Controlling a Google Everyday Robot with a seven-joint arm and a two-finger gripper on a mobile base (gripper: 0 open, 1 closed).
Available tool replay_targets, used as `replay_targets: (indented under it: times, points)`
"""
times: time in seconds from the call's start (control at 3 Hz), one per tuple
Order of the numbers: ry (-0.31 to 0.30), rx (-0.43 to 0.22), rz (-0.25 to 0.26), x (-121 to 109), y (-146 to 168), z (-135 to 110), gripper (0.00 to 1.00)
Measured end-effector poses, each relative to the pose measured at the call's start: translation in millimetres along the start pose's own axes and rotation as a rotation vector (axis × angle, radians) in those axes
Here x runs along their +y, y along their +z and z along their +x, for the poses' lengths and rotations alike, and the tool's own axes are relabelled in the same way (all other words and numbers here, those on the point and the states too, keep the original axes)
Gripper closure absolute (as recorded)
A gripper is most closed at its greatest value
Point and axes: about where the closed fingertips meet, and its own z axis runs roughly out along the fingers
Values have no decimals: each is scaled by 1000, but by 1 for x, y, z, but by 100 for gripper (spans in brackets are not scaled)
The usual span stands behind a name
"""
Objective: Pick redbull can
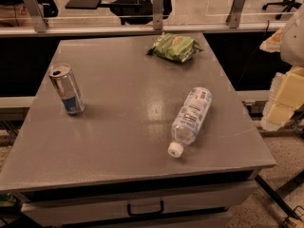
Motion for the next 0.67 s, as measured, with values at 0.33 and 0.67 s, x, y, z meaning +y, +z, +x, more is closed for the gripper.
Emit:
replay_targets:
  times: [0.33,0.67]
  points:
    - [0,-1,2,0,-1,-1,0]
    - [-8,-24,-5,-3,0,-7,0]
